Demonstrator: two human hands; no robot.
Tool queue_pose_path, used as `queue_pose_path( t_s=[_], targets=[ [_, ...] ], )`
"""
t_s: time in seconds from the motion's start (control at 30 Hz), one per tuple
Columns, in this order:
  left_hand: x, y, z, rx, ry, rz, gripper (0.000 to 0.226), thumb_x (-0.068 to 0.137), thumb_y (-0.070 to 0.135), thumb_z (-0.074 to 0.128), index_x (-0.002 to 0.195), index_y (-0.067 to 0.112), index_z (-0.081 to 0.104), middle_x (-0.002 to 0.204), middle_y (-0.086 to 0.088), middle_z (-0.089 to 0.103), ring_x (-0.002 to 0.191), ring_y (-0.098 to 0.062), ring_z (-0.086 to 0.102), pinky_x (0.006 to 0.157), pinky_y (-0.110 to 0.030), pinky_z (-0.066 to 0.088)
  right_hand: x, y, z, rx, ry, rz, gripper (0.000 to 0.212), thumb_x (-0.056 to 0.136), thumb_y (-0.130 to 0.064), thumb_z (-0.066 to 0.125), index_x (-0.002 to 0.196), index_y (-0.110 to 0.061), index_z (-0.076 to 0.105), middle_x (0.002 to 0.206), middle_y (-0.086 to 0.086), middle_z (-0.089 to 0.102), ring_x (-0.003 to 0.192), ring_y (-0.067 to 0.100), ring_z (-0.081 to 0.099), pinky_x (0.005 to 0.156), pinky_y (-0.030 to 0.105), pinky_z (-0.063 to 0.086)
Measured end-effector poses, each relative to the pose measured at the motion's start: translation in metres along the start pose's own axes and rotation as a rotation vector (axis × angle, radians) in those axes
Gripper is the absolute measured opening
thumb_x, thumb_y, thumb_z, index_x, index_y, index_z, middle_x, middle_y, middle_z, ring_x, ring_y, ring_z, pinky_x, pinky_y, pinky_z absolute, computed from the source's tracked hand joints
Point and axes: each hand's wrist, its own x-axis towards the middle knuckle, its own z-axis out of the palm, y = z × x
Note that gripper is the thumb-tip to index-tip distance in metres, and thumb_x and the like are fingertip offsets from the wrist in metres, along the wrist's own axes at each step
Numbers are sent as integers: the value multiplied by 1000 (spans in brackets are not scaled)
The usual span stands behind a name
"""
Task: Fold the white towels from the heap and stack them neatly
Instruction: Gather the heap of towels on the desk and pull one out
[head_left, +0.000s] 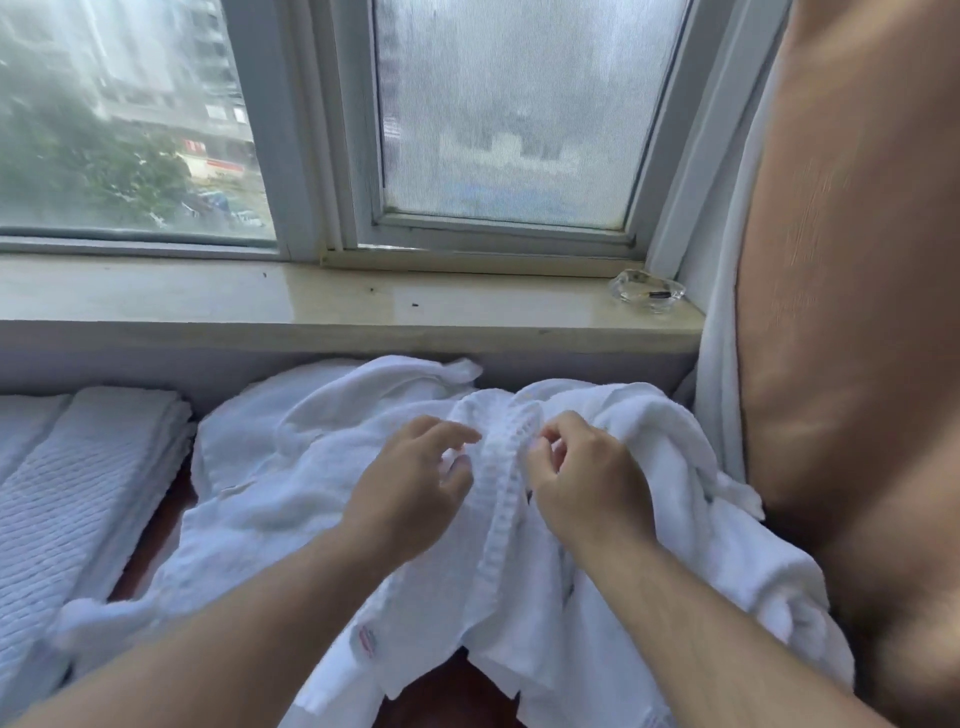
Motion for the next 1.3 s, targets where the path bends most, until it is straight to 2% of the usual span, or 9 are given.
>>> queue_pose_path(
  t_s=[0.17,0.33,0.43,0.63,0.77,0.87,1.03,1.23,1.3],
  targets=[
    [-2,-32,42,126,64,133,40,89,54,36,117,40,60,117,18,51,109,-14,44,92,-26,38,-3,15,44,-7,38,4,10,94,-29,52,90,-22,59,90,-4,63,85,19,57,70,33,48],
    [-7,-43,54,154,133,158,40,93,51,31,122,42,58,120,17,48,112,-14,38,94,-26,31,-18,14,62,41,70,32,13,98,-27,49,103,-21,60,107,1,59,93,18,54,77,29,41],
    [-9,-41,52,159,111,187,40,100,44,36,134,35,55,135,6,47,123,-22,39,106,-33,31,-36,11,53,66,39,51,29,98,-25,47,122,-22,62,122,3,60,109,20,56,89,29,45],
    [-94,-41,26,-26,9,187,52,99,42,47,149,29,41,159,4,29,146,-18,24,117,-31,19,-131,8,47,99,84,26,35,99,-26,47,132,-22,58,131,5,55,117,19,54,90,27,41],
    [-173,-52,-23,48,33,166,45,96,39,52,141,31,49,150,4,43,140,-17,33,113,-35,31,-196,-20,35,94,61,12,25,96,-27,51,118,-23,63,120,1,61,108,18,57,85,27,44],
    [-211,-47,-67,132,16,151,44,96,39,56,139,29,51,143,5,49,134,-17,39,108,-32,34,-223,-50,9,77,79,-13,10,92,-27,53,90,-26,63,94,-5,67,91,17,62,67,27,47],
    [-242,-48,-105,176,-2,120,41,96,42,55,136,33,53,133,10,55,116,-9,50,87,-23,32,-244,-76,0,-7,54,-8,16,90,-27,53,81,-20,65,80,-4,67,75,15,62,65,32,54],
    [-227,-51,-105,163,-22,170,38,94,42,55,131,35,55,126,13,56,101,-4,49,72,-18,37,-243,-64,18,-14,101,77,31,91,-38,51,67,-20,58,69,-4,63,67,15,60,54,29,43],
    [-215,-49,-95,125,-20,197,37,93,42,55,129,33,57,121,14,57,99,-6,51,74,-21,39,-238,-58,19,-13,144,108,38,91,-42,49,62,-19,51,63,-3,58,62,17,57,53,30,41]
  ],
)
